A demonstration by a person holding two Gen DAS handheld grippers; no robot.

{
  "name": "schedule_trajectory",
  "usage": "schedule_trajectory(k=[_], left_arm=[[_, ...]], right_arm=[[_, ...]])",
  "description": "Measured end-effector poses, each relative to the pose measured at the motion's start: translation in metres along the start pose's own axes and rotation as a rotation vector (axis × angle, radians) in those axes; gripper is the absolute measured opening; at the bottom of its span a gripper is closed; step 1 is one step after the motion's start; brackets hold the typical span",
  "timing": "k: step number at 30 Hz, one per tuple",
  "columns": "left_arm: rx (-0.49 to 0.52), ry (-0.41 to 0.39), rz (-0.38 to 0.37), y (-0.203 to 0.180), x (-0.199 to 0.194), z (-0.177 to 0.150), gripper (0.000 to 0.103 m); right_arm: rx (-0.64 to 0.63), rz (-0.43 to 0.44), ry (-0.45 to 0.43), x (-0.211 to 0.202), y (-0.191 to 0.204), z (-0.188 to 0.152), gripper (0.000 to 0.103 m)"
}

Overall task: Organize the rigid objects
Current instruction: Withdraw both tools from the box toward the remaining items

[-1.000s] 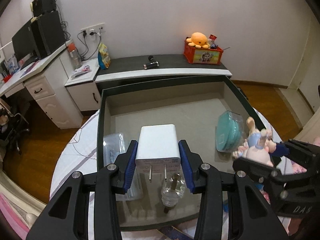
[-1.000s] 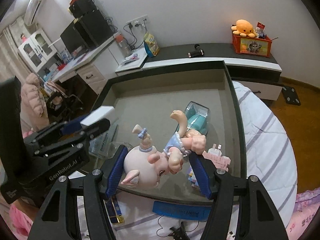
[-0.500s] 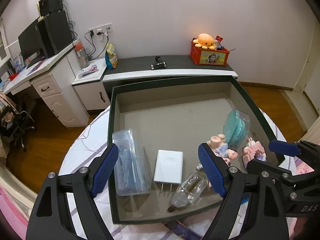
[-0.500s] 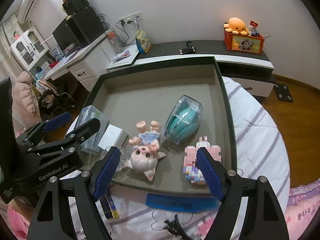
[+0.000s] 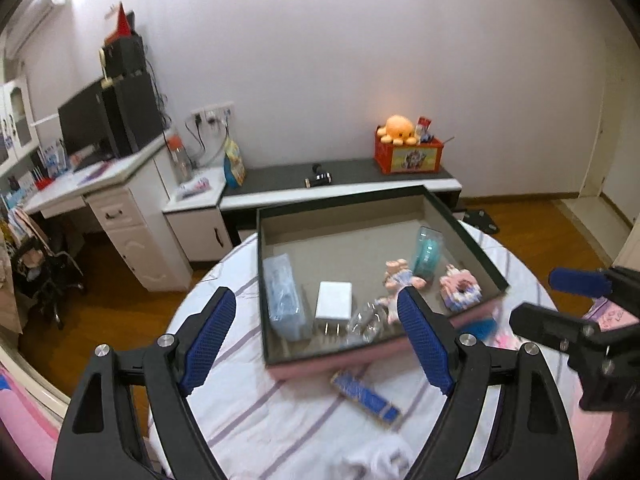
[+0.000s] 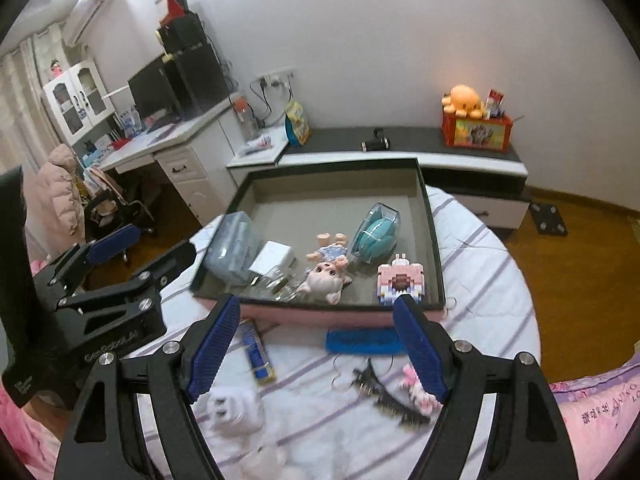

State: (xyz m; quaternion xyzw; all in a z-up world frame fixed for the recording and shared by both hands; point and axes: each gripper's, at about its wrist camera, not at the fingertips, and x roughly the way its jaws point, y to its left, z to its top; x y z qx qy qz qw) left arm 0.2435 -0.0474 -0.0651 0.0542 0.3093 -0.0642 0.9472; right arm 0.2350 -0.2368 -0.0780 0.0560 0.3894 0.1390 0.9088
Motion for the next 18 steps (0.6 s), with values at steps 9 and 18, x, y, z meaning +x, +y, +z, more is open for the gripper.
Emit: schedule_trajectory(k=[9,18], left_arm=[[0.020,-0.051,0.013,0.007,-0.086,-0.058,0.090],[0.018,-0.072,0.011,0.024,-0.139,-0.105,0.094]], right_arm=[[-0.029,-0.042,-0.058,-0.069,0.049,-0.061,0.080],[-0.007,-0.056,-0.052,-0.098,0.078,-0.115,0.080]])
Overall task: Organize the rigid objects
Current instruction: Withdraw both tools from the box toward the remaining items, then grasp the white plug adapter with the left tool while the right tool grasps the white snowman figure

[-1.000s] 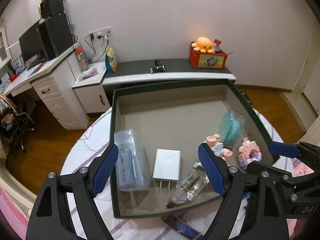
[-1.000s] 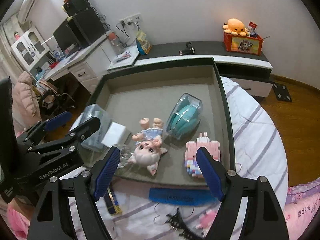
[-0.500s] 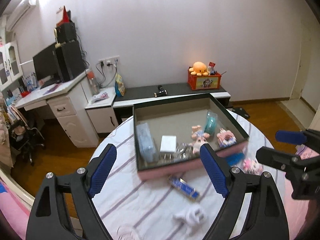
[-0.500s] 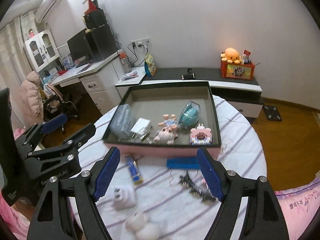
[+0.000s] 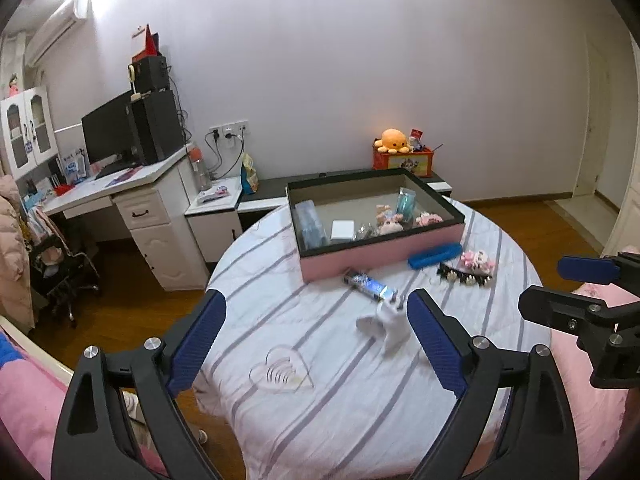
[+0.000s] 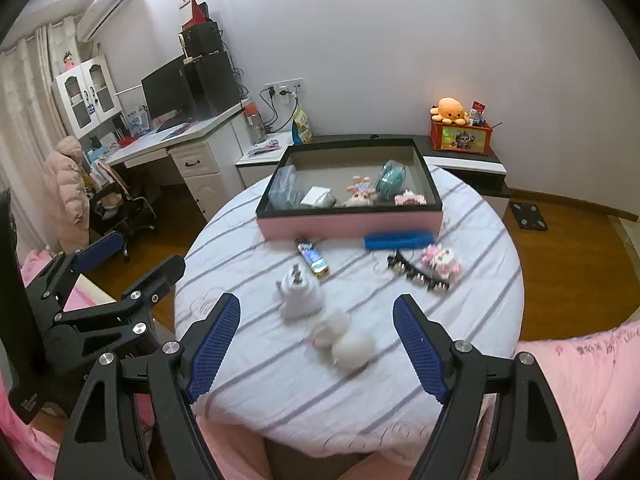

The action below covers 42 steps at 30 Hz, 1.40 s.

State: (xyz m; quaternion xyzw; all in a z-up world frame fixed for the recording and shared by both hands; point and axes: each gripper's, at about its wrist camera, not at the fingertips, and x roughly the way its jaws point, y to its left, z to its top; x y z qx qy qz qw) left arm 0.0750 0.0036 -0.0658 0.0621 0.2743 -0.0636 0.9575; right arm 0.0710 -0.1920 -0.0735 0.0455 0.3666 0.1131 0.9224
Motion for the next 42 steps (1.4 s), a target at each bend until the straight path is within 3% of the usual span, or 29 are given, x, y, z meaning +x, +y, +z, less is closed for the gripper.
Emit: schedule_trajectory(k=[9,13,21,29,34,38,40,42], left_arm=[[0.010,-0.001,0.012,0.011,-0.011,-0.020,0.097],[-0.009,0.040,0.011,0.022,-0.004,-0.034,0.097],[0.003,0.125,0.005,0.016,0.030,-0.045,0.099],[0.023,0.225,-0.115,-0.007,0.090,-0.044,0.100],[0.019,0.277,-0.148,-0.018,0.122,-0.044,0.100],[0.007,0.305,-0.155,-0.021,0.141,-0.039,0.100],[0.015,0.323,-0.163,-0.024,0.150,-0.037,0.100],[0.034,0.328,-0.165,-0.028,0.154,-0.037,0.100]], right_arm=[[-0.010,-0.032,-0.004,-0.010,0.006,-0.013,0.080],[-0.015,-0.060,0.013,-0.004,-0.001,-0.021,0.082],[-0.082,-0.083,0.183,0.059,-0.008,-0.037,0.082],[-0.133,-0.083,0.306,0.118,-0.015,-0.041,0.082],[-0.097,0.005,0.356,0.149,-0.030,-0.039,0.082],[-0.057,0.050,0.371,0.164,-0.042,-0.036,0.076],[-0.048,0.053,0.358,0.164,-0.046,-0.032,0.063],[-0.024,0.051,0.354,0.165,-0.055,-0.026,0.063]])
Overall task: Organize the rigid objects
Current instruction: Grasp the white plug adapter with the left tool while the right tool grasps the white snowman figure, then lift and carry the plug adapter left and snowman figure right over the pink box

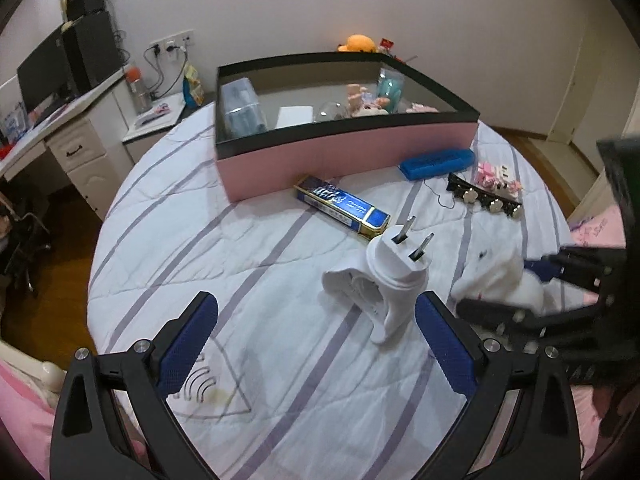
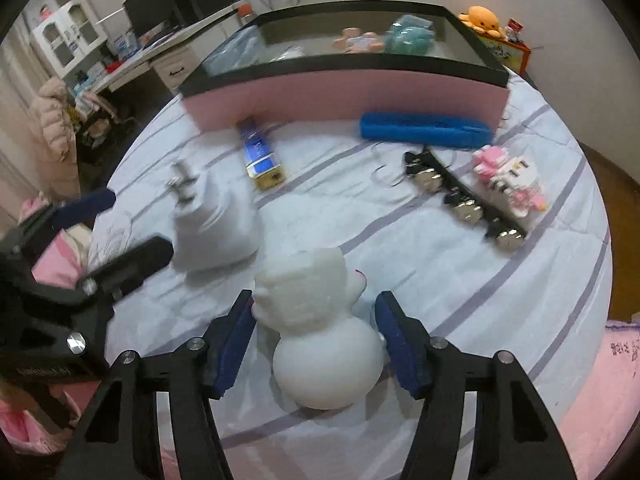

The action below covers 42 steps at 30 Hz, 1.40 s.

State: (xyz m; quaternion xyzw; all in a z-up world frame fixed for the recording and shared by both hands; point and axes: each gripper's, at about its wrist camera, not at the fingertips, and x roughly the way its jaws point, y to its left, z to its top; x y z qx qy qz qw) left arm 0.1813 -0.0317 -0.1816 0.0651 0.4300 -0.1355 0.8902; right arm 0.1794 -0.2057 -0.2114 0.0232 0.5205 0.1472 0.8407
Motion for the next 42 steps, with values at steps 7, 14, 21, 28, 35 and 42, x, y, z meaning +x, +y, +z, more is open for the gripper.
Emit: schedule_trajectory(k=[7,14,21,28,35,42], left_arm=[[0.042,0.037,-0.023,-0.015,0.021,0.005,0.100],[0.018,0.051,-0.041,-0.018,0.037,0.007,0.099],[0.028,0.044,-0.028,-0.025,0.047,0.010,0.052],[0.004,0.050,-0.054,-0.019,0.045,0.012,0.052],[0.006,0.047,-0.043,-0.021,0.038,0.014,0.052],[-0.007,-0.014,0.007,-0.015,0.011,0.022,0.052]], right_arm=[[0.034,-0.024,-0.015,0.000,-0.020,0.009,0.063],[0.051,-0.018,-0.026,0.000,-0.030,0.012,0.063],[0.046,-0.009,-0.026,-0.001,-0.036,0.015,0.063],[0.055,-0.002,-0.023,-0.002,-0.038,0.016,0.063],[0.084,0.007,-0.039,-0.009,-0.038,0.016,0.063],[0.081,0.011,-0.099,-0.037,-0.029,0.016,0.062]])
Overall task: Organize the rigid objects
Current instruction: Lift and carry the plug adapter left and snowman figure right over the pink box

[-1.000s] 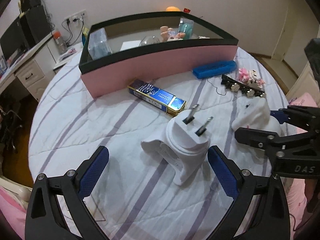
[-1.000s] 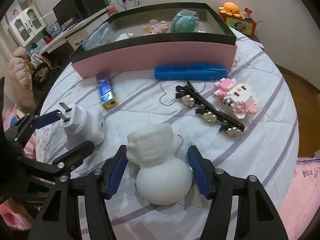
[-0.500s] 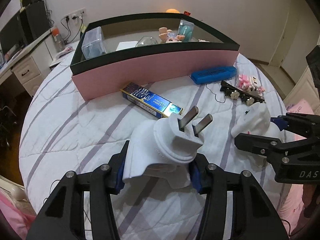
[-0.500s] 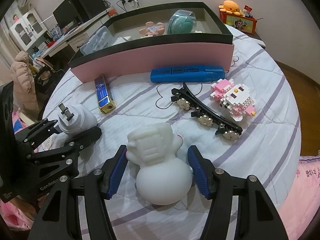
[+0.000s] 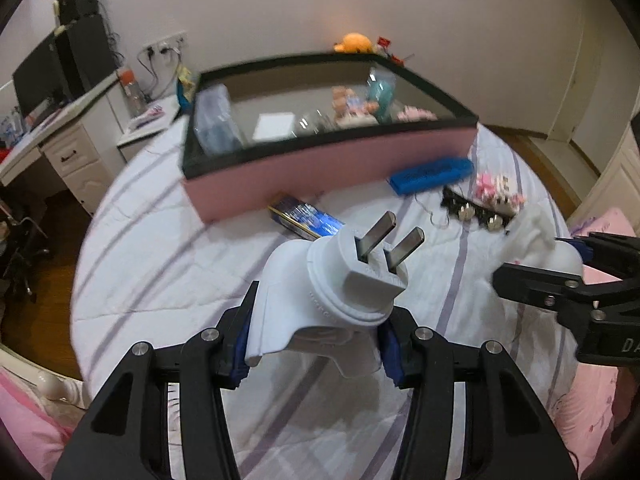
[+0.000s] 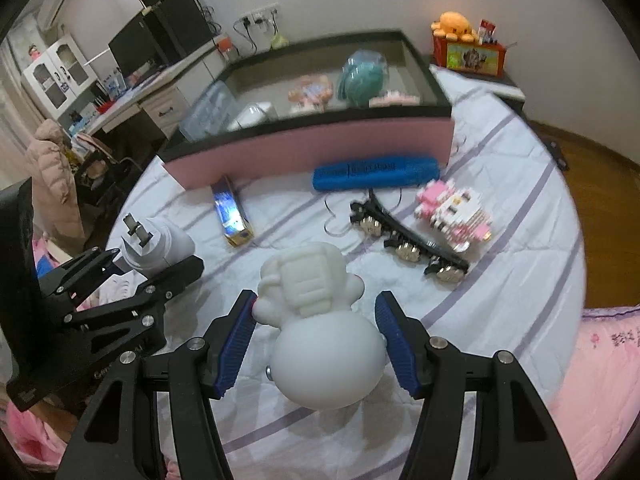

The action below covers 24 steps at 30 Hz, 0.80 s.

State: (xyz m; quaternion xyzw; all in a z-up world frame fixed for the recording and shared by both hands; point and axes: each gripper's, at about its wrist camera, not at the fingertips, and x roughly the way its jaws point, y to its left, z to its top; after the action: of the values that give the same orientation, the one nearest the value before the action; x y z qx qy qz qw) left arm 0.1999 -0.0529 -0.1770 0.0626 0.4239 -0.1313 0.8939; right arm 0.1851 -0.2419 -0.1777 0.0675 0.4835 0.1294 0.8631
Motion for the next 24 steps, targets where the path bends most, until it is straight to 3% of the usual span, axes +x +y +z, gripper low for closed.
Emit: schedule_trajectory(k=[11,24], left_arm=[[-0.034,-0.212,0.079,0.019,-0.083,0.012,0.052],[-0.063,-0.333,0.098,0.033,-0.139,-0.001,0.052]], right_arm=[[-0.048,0.001,-0.211,-0.083,0.037,-0.002,0.062],[-0.102,0.012,-0.336,-0.126,0.080,-0.017,0.063]])
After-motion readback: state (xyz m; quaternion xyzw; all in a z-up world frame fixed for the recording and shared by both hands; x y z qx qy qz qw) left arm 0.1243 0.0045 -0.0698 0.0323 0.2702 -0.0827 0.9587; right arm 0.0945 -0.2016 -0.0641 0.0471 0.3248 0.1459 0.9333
